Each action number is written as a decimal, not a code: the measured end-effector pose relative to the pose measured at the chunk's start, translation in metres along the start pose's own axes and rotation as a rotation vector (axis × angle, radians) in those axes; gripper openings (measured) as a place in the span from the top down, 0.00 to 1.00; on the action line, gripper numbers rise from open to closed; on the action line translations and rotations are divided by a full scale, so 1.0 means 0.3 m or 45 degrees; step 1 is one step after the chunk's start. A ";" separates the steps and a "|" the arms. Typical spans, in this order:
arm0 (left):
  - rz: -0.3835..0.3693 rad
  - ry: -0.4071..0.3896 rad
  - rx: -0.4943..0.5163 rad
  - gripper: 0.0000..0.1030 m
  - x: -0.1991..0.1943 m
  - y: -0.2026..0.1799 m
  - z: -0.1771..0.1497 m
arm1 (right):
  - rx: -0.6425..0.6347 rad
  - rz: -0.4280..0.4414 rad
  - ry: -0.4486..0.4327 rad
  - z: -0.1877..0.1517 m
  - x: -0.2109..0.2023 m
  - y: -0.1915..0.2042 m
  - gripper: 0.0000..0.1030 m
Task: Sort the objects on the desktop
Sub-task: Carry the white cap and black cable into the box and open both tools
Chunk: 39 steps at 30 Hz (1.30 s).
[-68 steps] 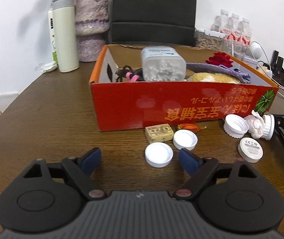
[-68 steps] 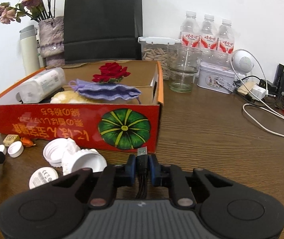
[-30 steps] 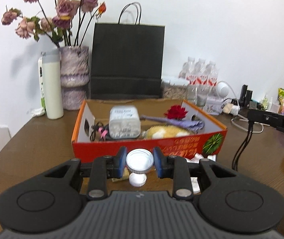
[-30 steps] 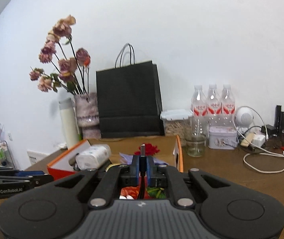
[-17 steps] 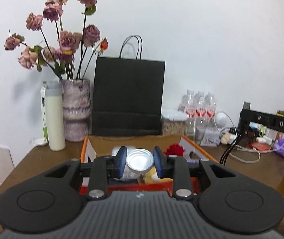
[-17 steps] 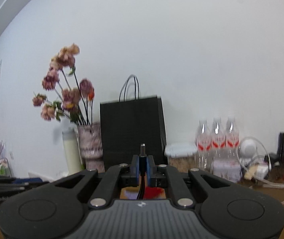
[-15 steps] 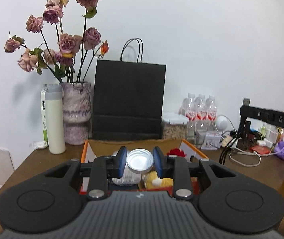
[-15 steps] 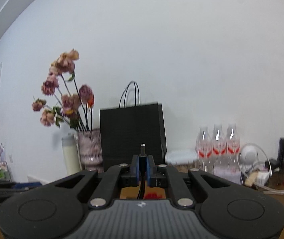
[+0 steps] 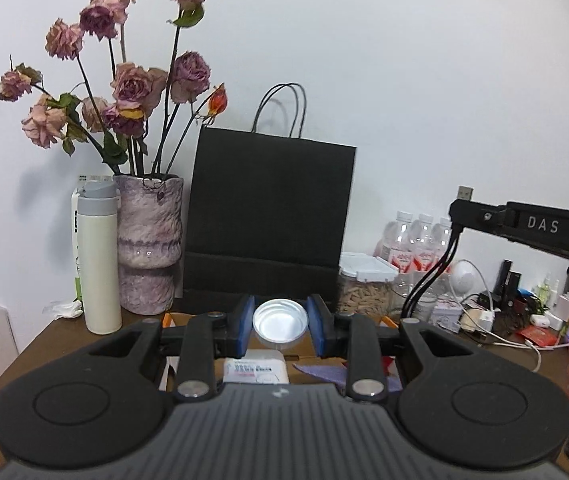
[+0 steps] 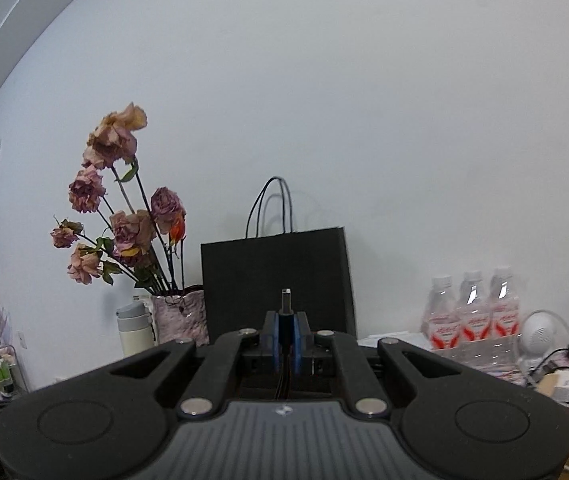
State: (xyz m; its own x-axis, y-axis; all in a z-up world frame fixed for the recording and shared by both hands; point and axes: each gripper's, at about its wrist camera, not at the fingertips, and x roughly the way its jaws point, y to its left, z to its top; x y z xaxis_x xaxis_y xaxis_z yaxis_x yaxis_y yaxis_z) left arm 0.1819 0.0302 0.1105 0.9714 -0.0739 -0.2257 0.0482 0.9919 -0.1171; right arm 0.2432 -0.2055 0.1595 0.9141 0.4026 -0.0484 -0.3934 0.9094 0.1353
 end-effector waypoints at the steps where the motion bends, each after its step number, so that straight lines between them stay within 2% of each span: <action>1: 0.002 0.001 -0.005 0.72 0.016 0.006 -0.001 | 0.008 0.008 0.007 -0.007 0.023 0.005 0.94; 11: 0.051 0.070 -0.034 0.72 0.222 0.100 -0.036 | 0.090 0.083 0.130 -0.133 0.271 0.046 0.94; 17: 0.115 0.160 -0.008 0.72 0.320 0.123 -0.094 | 0.111 0.090 0.276 -0.253 0.372 0.018 0.94; 21: 0.120 0.177 0.013 0.72 0.334 0.116 -0.117 | 0.096 0.067 0.332 -0.296 0.392 0.002 0.94; 36: 0.170 0.235 0.020 0.72 0.373 0.134 -0.154 | 0.091 0.028 0.409 -0.352 0.422 -0.019 0.93; 39: 0.182 0.239 0.027 0.70 0.373 0.132 -0.158 | 0.093 0.009 0.432 -0.356 0.427 -0.024 0.87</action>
State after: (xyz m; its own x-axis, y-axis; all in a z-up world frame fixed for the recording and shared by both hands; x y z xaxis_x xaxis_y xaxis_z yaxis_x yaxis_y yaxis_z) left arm 0.2817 0.0565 0.0348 0.9085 0.0519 -0.4146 -0.0803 0.9954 -0.0514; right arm 0.3525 -0.1493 0.0466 0.8216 0.4322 -0.3717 -0.3806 0.9013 0.2068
